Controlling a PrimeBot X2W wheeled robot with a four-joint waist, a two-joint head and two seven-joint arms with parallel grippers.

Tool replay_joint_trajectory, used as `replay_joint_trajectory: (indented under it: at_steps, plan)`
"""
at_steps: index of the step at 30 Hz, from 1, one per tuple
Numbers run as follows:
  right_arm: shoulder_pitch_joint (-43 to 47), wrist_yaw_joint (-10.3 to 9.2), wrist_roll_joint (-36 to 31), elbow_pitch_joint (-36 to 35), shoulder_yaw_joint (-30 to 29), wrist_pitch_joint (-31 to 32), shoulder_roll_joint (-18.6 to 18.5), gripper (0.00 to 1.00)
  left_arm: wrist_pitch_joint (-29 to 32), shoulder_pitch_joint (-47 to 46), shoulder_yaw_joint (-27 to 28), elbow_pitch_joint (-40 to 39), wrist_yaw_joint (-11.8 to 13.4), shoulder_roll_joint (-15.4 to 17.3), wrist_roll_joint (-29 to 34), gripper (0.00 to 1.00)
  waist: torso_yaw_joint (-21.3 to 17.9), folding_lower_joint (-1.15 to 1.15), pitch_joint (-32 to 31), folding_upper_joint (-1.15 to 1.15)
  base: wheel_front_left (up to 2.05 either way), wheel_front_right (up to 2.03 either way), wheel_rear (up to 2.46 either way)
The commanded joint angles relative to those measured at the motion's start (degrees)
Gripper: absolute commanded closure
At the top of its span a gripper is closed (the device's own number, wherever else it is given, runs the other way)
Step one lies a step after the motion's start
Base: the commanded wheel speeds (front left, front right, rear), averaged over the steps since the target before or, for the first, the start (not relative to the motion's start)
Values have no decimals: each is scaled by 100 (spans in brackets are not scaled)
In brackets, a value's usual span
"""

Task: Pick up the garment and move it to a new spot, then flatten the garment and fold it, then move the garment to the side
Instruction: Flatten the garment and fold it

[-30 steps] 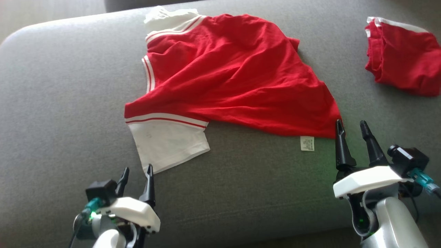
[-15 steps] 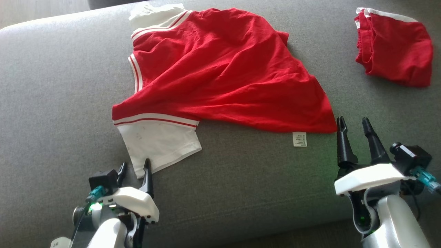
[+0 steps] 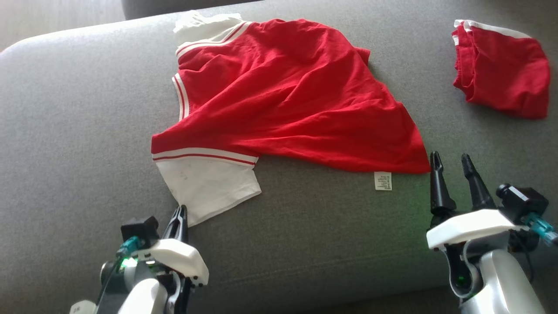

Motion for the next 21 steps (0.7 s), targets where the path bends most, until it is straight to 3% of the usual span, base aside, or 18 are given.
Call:
replay_joint_trajectory:
  at_steps: [1, 10, 15, 21]
  plan:
    - [-139, -1, 47, -66, 60, -61, -31, 0, -29, 27, 148, -279, 62, 29, 17, 100, 30, 0, -33, 0, 0, 0, 0]
    - [-273, -1, 392, 825, -189, -61, -31, 0, -29, 309, 383, -1463, 163, 32, 300, 100, 248, 0, -128, 0, 0, 0, 0]
    - [-760, -1, 2008, 2016, -325, -61, -31, 0, -29, 479, 403, -1807, 132, 31, 398, 100, 415, 0, -154, 0, 0, 0, 0]
    - [-1189, -1, 2377, 2641, -302, -61, -31, 0, -29, 521, 371, -1895, 105, 30, 442, 100, 525, 0, -118, 0, 0, 0, 0]
